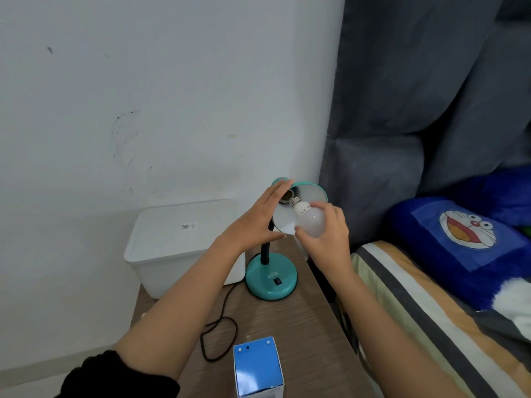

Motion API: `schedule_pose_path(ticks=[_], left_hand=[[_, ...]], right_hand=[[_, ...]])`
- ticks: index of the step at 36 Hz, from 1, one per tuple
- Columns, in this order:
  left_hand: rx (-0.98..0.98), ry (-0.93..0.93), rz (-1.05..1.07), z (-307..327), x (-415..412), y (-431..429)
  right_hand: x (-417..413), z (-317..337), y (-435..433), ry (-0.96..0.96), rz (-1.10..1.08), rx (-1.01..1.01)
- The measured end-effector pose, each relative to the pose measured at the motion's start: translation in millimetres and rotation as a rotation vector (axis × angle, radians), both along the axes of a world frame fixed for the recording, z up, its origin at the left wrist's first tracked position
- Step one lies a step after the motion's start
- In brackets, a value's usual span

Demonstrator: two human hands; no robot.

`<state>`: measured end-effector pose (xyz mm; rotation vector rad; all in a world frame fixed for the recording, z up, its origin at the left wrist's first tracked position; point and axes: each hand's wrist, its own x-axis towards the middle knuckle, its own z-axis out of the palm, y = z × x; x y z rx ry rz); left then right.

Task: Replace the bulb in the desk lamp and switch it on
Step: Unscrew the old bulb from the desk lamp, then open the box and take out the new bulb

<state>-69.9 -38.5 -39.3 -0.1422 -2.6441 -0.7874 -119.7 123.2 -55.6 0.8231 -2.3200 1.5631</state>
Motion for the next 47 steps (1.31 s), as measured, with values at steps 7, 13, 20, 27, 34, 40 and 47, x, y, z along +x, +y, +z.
schedule_pose_path(ticks=[7,13,20,27,34,40,47], left_hand=[[0.208,-0.047,0.182,2,50,20],[0.573,-0.049,0.254,-39,122,50],[0.549,-0.310,0.302,-108,184,79],[0.428,-0.423,0.312,-134,196,87],[0.438,-0.358,0.332,-145,195,84],[0.440,-0.351,0.316,-145,192,80],[0.433,-0.357,0.300,-149,189,74]], right_hand=[[33,-1,31,-0.157,-0.014,-0.115],[69,-58,59,-0.236,-0.007,-0.063],[108,-134,80,-0.404,-0.020,0.056],[123,-162,84,-0.475,-0.030,0.140],[122,-168,75,-0.533,0.014,0.201],[115,-163,69,-0.569,0.044,0.257],[111,-137,79,-0.348,0.121,0.239]])
